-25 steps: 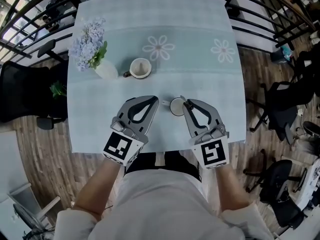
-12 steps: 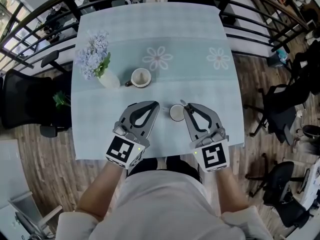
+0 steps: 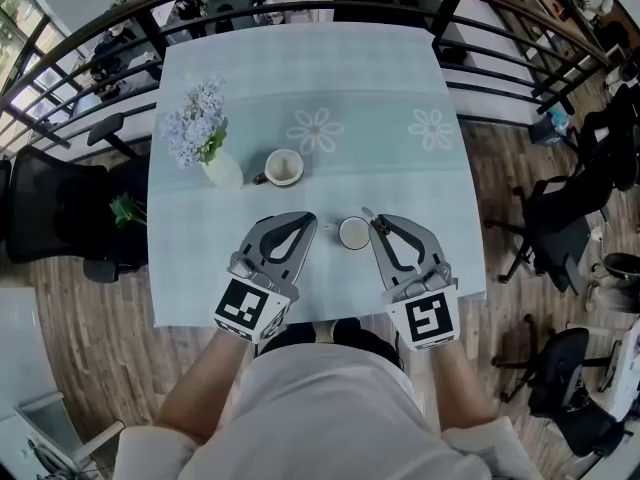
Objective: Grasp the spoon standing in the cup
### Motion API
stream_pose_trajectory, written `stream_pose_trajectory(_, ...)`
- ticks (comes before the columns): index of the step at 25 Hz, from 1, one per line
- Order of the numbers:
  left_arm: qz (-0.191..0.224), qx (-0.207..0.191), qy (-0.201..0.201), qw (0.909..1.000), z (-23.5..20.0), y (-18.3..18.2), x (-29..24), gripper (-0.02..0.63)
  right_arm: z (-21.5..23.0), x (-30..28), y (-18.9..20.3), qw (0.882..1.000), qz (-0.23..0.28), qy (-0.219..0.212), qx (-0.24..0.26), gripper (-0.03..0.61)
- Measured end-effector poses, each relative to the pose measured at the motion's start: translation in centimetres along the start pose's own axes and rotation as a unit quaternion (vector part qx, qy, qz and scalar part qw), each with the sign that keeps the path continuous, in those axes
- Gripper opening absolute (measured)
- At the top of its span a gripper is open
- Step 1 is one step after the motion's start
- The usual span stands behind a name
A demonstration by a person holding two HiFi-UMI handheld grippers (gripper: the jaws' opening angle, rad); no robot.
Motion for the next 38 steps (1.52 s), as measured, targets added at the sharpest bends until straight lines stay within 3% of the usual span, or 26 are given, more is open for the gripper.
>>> stream_pose_trajectory(38, -0.007, 0.006, -0.011, 0.9999, 2.2, 0.7, -0.2, 0.02, 0.1, 1.9, 0.7, 1.0, 0.004, -0.011, 0.0, 0.052)
Point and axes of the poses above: the fingertips, and each gripper's own axes: x backward along the fingers, z to its right, y out of its underside, the point moved 8 cm from there along x, backward along the fingers, and after that the axes turned 1 degree about y, right-handed, at the moved point
